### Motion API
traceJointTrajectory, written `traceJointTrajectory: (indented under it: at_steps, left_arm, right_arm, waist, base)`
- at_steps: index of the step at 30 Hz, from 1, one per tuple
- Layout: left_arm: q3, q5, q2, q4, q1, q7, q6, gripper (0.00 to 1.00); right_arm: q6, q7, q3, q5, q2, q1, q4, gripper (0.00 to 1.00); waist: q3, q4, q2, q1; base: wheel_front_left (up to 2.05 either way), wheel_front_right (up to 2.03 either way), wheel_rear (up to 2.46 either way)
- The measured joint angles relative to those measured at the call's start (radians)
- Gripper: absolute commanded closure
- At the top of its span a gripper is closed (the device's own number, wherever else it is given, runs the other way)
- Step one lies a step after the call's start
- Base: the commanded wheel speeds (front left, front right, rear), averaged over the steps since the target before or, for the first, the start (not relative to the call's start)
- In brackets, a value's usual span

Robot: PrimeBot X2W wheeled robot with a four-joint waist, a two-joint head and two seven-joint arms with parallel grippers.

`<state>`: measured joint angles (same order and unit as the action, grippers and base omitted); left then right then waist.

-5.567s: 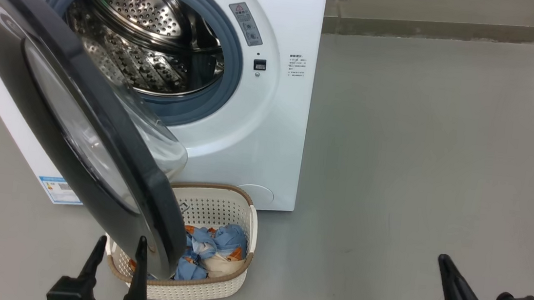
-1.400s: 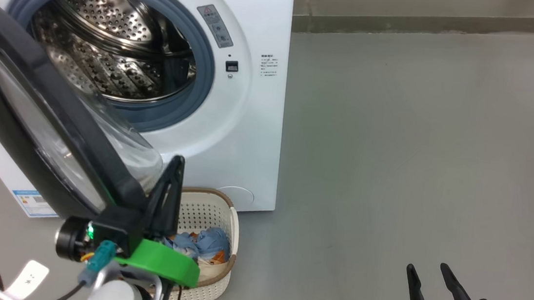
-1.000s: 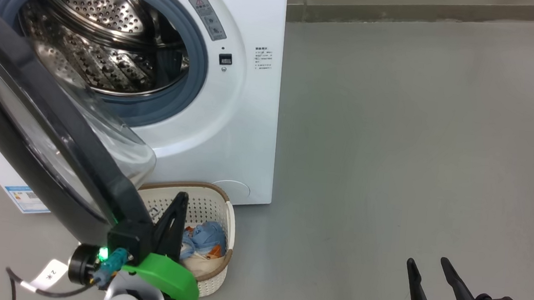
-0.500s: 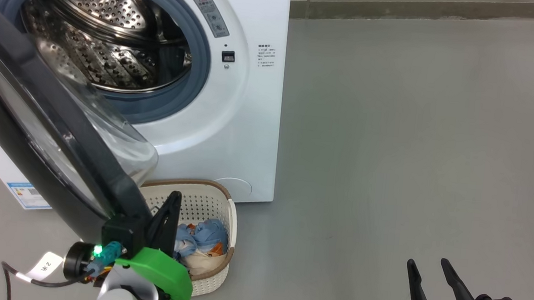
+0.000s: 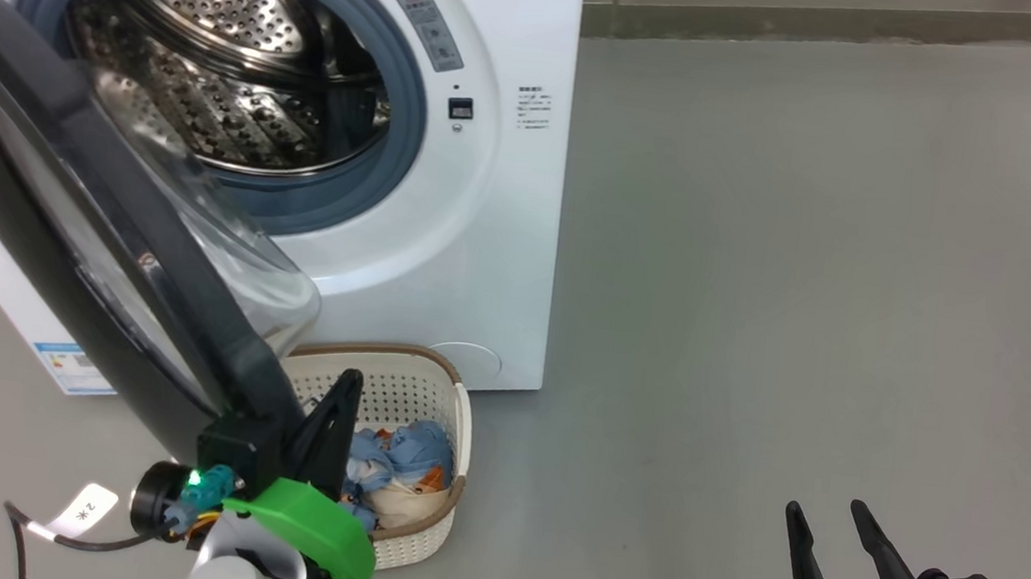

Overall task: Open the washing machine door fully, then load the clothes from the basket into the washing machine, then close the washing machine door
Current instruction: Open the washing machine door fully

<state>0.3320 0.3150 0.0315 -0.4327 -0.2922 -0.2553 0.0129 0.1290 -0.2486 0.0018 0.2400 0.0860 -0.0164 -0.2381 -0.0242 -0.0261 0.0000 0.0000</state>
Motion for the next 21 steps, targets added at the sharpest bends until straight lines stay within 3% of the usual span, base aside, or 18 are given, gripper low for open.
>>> traceJointTrajectory:
  at_steps: [11, 21]
  left_arm:
    - [0.009, 0.000, -0.010, 0.000, 0.007, 0.000, 0.000, 1.00]
    - [0.009, -0.004, -0.019, 0.002, 0.028, 0.000, -0.003, 1.00]
  right_arm:
    - [0.000, 0.000, 0.001, 0.000, -0.003, 0.000, -0.004, 0.00]
    - [0.000, 0.000, 0.010, 0.000, -0.016, -0.001, -0.010, 0.00]
  waist:
    - [-0.011, 0.056, 0.0000, 0.0000]
    - [-0.024, 0.152, 0.0000, 0.0000]
  base:
    - [0.00, 0.00, 0.00]
    - [0.00, 0.00, 0.00]
